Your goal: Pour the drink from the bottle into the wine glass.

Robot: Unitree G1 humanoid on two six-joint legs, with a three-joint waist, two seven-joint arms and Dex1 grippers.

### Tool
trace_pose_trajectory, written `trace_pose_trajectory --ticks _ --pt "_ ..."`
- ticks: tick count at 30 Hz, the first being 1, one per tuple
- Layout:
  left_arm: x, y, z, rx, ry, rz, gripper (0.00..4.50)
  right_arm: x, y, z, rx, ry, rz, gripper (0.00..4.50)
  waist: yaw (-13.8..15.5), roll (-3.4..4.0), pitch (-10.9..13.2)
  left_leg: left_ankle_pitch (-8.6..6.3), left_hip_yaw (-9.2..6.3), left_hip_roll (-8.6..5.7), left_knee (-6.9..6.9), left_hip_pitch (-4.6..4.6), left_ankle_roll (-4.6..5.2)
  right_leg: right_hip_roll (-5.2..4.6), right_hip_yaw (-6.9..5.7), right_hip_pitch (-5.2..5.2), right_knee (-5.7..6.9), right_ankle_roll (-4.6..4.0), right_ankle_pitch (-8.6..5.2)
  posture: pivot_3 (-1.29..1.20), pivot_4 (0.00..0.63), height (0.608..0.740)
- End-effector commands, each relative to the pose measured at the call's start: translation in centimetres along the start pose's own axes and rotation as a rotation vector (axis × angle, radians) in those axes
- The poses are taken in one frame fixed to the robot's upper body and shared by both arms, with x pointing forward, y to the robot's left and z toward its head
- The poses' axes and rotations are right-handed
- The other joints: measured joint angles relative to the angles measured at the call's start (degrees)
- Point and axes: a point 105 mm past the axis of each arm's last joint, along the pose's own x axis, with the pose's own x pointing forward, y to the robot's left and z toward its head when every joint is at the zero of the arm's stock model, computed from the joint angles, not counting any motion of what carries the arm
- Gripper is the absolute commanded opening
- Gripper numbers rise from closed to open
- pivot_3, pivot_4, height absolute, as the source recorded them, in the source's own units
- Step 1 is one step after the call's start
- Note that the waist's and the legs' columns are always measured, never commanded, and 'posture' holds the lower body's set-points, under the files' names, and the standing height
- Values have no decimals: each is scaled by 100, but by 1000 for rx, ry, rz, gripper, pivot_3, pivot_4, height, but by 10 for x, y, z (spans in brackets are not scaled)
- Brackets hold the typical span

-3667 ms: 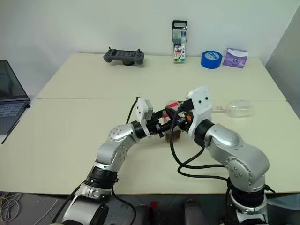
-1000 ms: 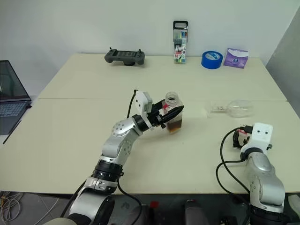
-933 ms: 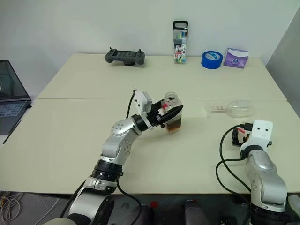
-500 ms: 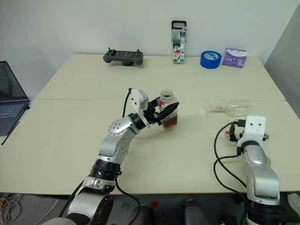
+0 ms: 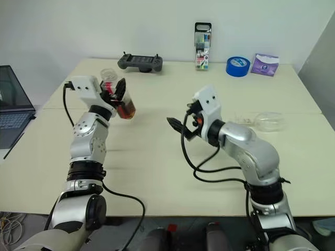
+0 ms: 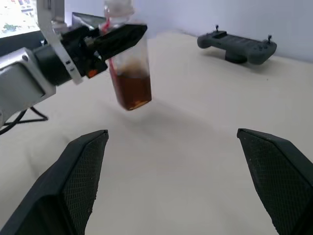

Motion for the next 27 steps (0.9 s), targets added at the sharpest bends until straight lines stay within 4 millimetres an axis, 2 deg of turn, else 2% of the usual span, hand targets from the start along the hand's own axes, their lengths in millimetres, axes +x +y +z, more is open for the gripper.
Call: trace_pose_trajectory --ticks 1,7,13,15,20,27 --pt "-2 1 10 -18 -45 3 2152 12 15 6 -52 -31 69 4500 16 -6 -4 0 -5 -1 0 -5 0 -3 -5 0 -5 0 0 0 150 740" --pt "-16 -4 -10 -59 -3 -32 2152 16 20 -1 -38 -22 82 4500 -4 -12 -8 20 -8 1 6 -72 -35 -27 -5 -71 14 -1 2 0 150 740" --pt "-30 1 -25 -24 24 14 2152 12 18 -7 -41 -3 69 4500 -18 -12 -8 14 -11 5 1 -67 -24 -27 -5 -69 19 -2 2 0 150 740" --pt "-33 6 -26 -25 27 44 2896 11 16 -9 -43 4 61 4500 -20 -13 -8 12 -8 3 3 -63 -20 -27 -5 -65 19 -2 2 0 150 740" --pt "-38 6 -29 4 45 46 4373 9 13 -12 -45 13 49 4500 -24 -13 -9 10 -11 4 3 -60 -17 -23 -9 -65 23 -3 4 0 150 740" --pt "-58 5 -37 2 82 71 4462 8 14 -14 -29 13 56 4500 -28 -13 -9 11 -9 5 2 -61 -17 -23 -4 -65 20 -3 4 0 150 740"
